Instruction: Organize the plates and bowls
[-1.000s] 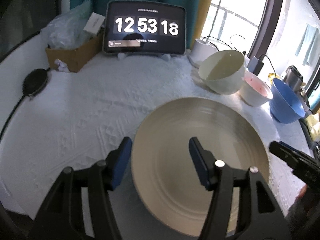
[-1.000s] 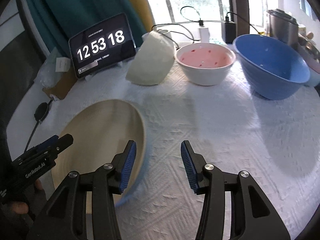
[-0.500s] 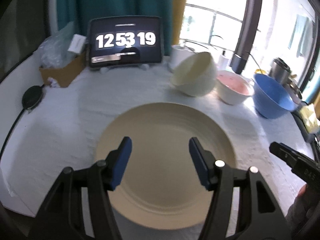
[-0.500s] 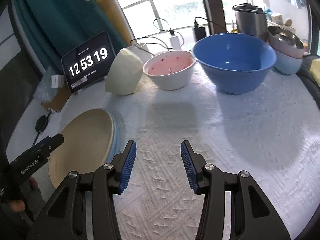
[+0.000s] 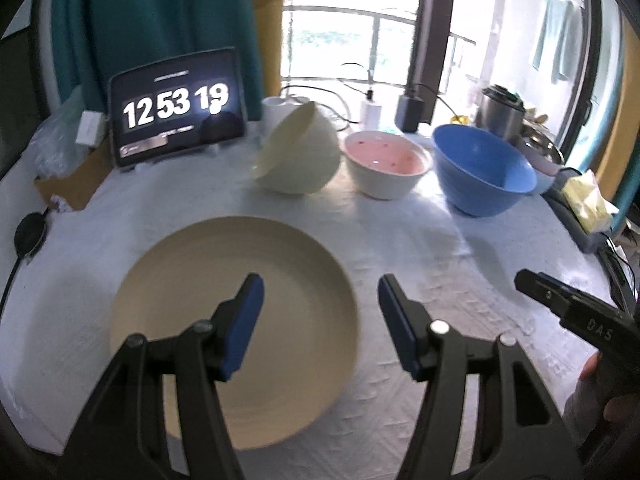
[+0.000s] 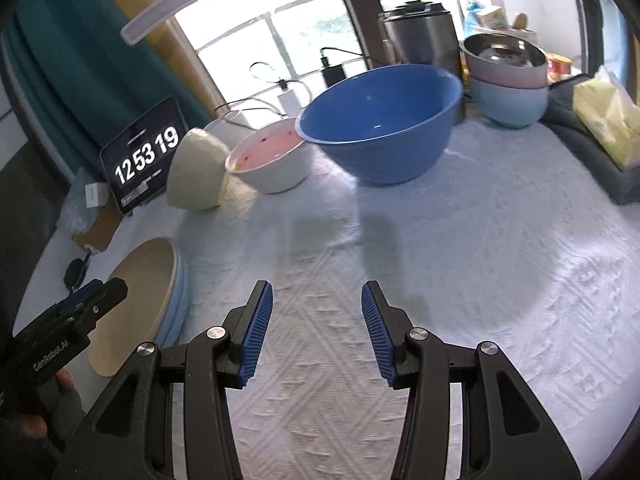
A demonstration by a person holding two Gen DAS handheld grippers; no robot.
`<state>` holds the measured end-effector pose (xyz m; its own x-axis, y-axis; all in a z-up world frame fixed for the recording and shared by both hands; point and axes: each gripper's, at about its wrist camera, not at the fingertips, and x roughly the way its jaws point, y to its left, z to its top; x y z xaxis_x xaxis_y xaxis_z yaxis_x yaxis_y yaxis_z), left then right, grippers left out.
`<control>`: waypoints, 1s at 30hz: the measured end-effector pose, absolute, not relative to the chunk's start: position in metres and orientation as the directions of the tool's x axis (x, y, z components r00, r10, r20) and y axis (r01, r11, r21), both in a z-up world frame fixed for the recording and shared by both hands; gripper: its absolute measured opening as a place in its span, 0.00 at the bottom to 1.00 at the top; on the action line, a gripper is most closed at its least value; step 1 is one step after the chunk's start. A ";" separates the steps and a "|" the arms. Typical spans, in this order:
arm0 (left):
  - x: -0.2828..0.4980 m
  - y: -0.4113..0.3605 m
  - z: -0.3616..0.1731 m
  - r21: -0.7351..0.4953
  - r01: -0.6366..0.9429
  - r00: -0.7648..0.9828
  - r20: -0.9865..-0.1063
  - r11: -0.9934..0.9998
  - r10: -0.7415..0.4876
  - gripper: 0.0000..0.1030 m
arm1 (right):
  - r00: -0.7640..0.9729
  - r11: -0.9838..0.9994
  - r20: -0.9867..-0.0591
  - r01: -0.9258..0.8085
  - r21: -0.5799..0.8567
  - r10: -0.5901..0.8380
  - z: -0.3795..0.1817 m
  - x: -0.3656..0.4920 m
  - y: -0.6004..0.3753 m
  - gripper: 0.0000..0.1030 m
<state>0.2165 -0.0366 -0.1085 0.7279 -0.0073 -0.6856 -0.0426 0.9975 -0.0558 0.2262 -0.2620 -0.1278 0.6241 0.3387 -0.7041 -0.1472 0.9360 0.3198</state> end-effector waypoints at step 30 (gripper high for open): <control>0.299 -0.108 -0.094 -0.082 0.115 0.777 -0.613 0.990 -0.141 0.59 | 0.694 0.952 -0.664 -0.106 0.287 0.278 -0.107 0.285 -0.322 0.48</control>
<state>0.2985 -0.1081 -0.0940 0.7771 -0.1407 -0.6135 0.1147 0.9900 -0.0819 0.2850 -0.3222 -0.1067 0.6940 0.2776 -0.6643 -0.1060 0.9520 0.2871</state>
